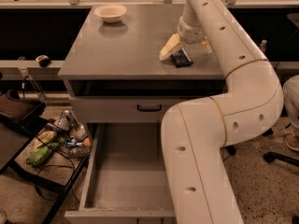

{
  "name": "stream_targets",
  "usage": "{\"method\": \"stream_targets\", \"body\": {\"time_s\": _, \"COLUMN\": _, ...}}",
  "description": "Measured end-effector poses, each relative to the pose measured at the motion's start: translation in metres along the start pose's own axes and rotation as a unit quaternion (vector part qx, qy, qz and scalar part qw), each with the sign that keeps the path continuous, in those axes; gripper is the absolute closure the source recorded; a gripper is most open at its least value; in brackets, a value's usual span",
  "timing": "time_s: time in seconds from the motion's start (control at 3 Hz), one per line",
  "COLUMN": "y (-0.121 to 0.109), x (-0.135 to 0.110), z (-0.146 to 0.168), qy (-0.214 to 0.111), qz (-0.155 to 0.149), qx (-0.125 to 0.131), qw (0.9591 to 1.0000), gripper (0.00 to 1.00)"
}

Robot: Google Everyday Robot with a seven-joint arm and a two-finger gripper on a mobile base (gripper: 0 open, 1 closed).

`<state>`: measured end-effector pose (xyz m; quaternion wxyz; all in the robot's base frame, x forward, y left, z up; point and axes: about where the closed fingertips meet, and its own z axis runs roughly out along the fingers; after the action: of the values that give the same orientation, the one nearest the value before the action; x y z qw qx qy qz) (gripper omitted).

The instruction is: Place rxbar blueberry into middle drawer

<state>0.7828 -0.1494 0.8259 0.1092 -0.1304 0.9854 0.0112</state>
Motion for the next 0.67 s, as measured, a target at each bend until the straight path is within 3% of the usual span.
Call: {"method": "stream_targets", "body": {"time_s": 0.67, "y": 0.0000, "x": 0.0000, "z": 0.0000, "qy": 0.000, "qz": 0.000, "qx": 0.000, "qw": 1.0000, "gripper": 0.42}}
